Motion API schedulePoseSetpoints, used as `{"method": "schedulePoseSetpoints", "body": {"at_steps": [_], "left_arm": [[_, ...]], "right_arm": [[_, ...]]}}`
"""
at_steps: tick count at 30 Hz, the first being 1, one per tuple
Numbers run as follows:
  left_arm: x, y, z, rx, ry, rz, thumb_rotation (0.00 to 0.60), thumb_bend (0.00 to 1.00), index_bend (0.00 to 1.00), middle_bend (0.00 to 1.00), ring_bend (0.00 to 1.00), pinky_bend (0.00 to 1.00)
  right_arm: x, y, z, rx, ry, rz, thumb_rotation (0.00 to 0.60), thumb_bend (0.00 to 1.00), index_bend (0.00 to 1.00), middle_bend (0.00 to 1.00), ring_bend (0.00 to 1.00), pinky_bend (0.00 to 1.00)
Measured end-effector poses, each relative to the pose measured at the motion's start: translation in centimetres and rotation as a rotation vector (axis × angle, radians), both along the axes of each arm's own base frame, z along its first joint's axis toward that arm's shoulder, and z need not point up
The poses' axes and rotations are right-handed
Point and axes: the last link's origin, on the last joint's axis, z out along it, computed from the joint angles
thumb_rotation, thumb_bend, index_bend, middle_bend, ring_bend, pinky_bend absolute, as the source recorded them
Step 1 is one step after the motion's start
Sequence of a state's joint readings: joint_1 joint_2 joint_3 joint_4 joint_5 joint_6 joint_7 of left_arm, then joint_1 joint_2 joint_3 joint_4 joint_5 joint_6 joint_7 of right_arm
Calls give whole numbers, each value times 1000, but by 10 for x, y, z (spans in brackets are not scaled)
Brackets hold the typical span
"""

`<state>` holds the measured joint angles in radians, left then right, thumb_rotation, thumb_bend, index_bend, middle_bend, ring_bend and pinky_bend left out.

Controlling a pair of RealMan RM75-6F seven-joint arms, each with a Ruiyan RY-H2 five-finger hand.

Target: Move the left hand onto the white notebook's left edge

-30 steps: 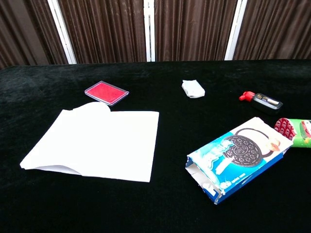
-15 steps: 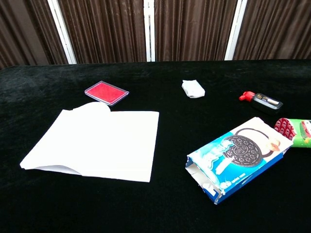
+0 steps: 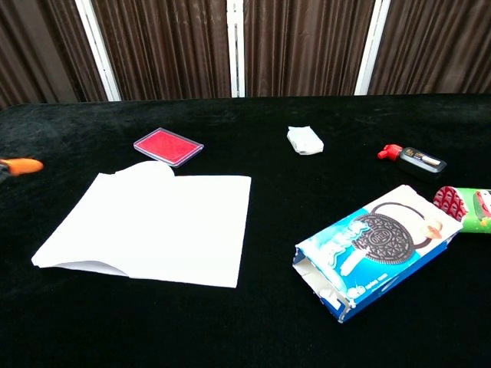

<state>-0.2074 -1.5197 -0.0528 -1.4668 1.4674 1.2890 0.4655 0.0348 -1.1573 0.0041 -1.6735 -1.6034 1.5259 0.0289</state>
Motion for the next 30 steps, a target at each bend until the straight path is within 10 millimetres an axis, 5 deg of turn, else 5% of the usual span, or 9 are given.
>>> {"method": "schedulePoseSetpoints", "body": {"at_steps": [18, 30], "left_arm": [[21, 23, -64, -78, 61, -57, 600, 244, 0, 0, 0, 0], [29, 27, -66, -36, 33, -119, 600, 589, 0, 0, 0, 0]], "right_arm": [[0, -1, 4, -7, -17, -1, 600, 85, 0, 0, 0, 0], [0, 0, 3, 0, -14, 0, 600, 85, 0, 0, 0, 0]]}}
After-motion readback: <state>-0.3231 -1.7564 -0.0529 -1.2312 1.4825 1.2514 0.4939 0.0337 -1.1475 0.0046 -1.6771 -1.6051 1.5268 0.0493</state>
